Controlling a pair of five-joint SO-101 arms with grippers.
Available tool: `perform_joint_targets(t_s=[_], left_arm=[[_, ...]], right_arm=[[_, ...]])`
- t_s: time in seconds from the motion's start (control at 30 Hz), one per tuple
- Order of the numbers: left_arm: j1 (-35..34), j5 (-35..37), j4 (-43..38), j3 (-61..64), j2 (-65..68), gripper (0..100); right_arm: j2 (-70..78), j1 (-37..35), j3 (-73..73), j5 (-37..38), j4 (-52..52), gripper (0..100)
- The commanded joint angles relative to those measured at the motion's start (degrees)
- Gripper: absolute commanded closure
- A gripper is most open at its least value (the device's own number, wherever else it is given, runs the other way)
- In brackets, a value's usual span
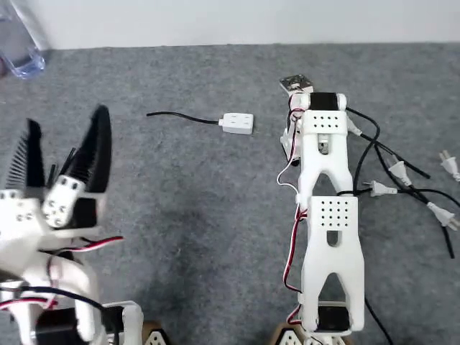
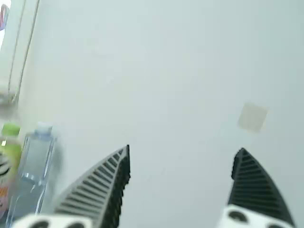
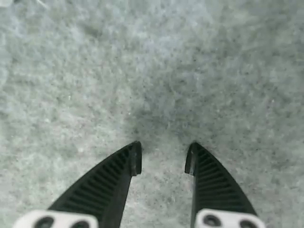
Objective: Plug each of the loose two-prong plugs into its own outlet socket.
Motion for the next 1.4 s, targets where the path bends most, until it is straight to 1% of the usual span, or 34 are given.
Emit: perform_joint_targets(t_s=[0.0, 0.2, 0.33, 0.43, 0.7, 0.87, 1.0, 1.1, 1.17, 1.27, 1.37], left_arm=[[0.2, 0.4, -1.4, -15.6, 11.3, 68], [0.5, 0.4, -1.1, -36.9, 33.7, 68], [0.6, 0.8, -1.1, -49.6, 51.8, 68], [0.6, 3.5, -1.0, -60.4, 65.6, 68], [1.9, 4.0, 7.6, -93.9, 101.9, 68], [3.8, 3.8, 7.9, -113.7, 124.9, 68], [5.9, 3.8, 7.7, -126.9, 142.1, 68], [7.6, 3.7, 7.1, -135.1, 153.8, 68], [8.6, 2.5, 4.3, -138.8, 160.7, 68], [10.1, -0.6, 0.1, -140.7, 169.1, 68], [11.5, -2.5, -0.5, -140.8, 174.1, 68]], right_arm=[[1.5, -1.0, -0.1, -0.5, 1.5, 84.2], [1.5, -1.0, -0.1, -0.4, 1.5, 84.2], [1.5, -1.1, -0.1, -0.4, 1.5, 84.2], [1.5, -1.2, -0.1, -0.4, 1.5, 84.2], [1.5, -1.4, -0.1, -0.4, 0.9, 84.2], [1.5, -1.4, -0.1, -0.4, 0.7, 84.2], [1.5, -1.5, -0.1, -0.4, 0.6, 84.3], [1.4, -2.0, -0.1, -0.4, 0.3, 84.3], [1.4, -2.0, -0.1, -0.4, 0.2, 84.3], [1.4, -2.0, -0.1, -0.4, 0.2, 84.3], [1.5, -2.0, -0.1, -0.4, 0.2, 84.3]])
